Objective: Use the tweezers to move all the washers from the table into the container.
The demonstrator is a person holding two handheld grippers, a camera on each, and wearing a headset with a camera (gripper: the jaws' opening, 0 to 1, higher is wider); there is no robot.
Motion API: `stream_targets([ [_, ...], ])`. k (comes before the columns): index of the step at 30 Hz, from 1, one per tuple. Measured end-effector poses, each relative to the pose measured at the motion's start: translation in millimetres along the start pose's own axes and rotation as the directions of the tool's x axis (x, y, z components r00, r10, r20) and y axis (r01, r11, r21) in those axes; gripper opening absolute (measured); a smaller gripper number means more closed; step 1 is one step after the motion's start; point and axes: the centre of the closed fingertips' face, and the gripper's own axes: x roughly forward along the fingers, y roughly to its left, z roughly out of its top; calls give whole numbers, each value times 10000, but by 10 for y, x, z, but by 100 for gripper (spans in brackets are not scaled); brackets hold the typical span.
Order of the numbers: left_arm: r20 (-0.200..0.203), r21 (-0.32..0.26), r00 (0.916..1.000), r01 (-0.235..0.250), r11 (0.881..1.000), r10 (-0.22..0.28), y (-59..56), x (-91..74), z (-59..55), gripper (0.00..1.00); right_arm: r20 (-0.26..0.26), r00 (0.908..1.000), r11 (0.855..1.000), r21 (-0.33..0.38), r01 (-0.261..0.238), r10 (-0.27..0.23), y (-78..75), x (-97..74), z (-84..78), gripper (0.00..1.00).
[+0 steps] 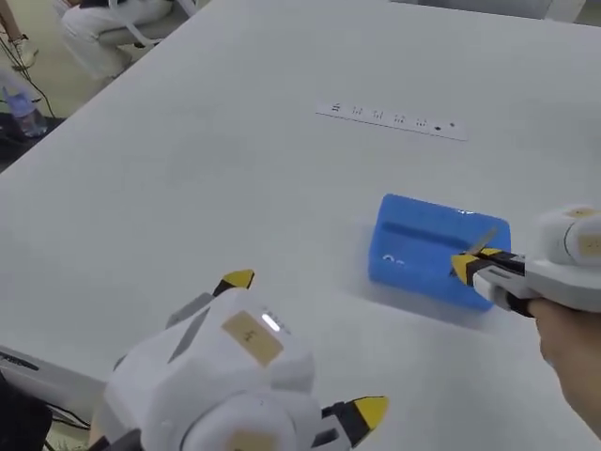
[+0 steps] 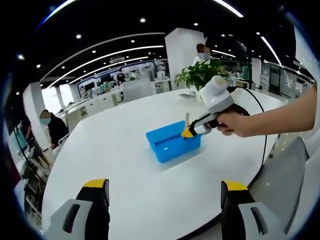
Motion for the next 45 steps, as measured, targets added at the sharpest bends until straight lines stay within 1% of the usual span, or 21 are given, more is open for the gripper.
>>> stream_targets([
  [6,24,36,10000,-56,10000,56,21,-3,11,95,-125,9999,10000,-93,22,-23,11,21,-32,2],
  [9,35,11,10000,-80,10000,80,39,-7,18,93,-154,9998,9997,203,110,-107,-25,31,-35,2],
  [11,174,-39,9998,-39,10000,39,47,-6,57,93,-186,9997,9995,283,158,-153,-25,27,-37,3],
  [14,338,91,9989,306,9995,-309,30,12,153,84,-197,9996,9995,211,226,-222,-42,29,-21,3],
  [16,489,348,9976,479,9982,-496,32,31,256,78,-69,9997,9995,185,249,-248,-49,-23,32,3],
  [18,759,447,9946,682,9967,-715,29,41,384,75,182,9996,9996,180,196,-199,-17,-89,104,3],
  [21,839,535,9895,1137,9921,-1179,21,83,521,65,491,9988,9999,163,12,-20,-9,-176,177,3],
  [22,939,626,9882,1154,9913,-1209,28,97,563,63,617,9981,9997,245,-46,30,9,-208,206,3],
  [25,1092,953,9836,1333,9865,-1434,29,130,667,63,622,9980,9998,156,-104,94,39,-240,216,3],
  [26,1141,912,9824,1378,9863,-1478,32,132,694,63,619,9981,9999,127,-78,70,65,-268,223,3],
  [28,1310,761,9748,1715,9822,-1803,16,142,772,61,718,9974,9999,85,-120,114,109,-318,253,3],
  [31,1305,822,9707,1922,9779,-2018,36,144,858,59,838,9953,9988,15,-493,490,251,-432,313,3],
  [34,1430,1058,9597,2284,9678,-2421,17,129,972,54,1091,9886,9944,-286,-1015,1040,388,-572,371,3],
  [35,1444,1102,9555,2430,9638,-2574,5,131,997,53,1140,9840,9905,-264,-1351,1372,455,-630,386,3],
  [37,1571,1087,9394,2901,9508,-3046,-42,140,1065,49,1304,9743,9830,-303,-1812,1836,540,-718,429,3],
  [38,1569,1041,9228,3388,9351,-3518,-79,151,1075,46,1415,9675,9778,-354,-2066,2096,591,-756,458,3],
  [40,1679,1056,9035,3812,9184,-3943,-142,151,1134,44,1477,9492,9606,-469,-2740,2779,718,-848,512,3],
  [41,1705,1166,8951,3969,9104,-4120,-161,163,1163,44,1428,9374,9482,-501,-3138,3177,793,-894,534,3],
  [42,1749,1243,8927,3984,9087,-4153,-158,178,1180,45,1432,9293,9403,-536,-3361,3404,827,-921,552,3],
  [43,1757,1335,8861,4102,9022,-4289,-179,189,1207,44,1472,9192,9309,-576,-3606,3652,868,-961,578,3],
  [45,1799,1411,8691,4408,8865,-4608,-229,198,1256,42,1494,9056,9178,-642,-3918,3970,921,-1009,599,3],
])
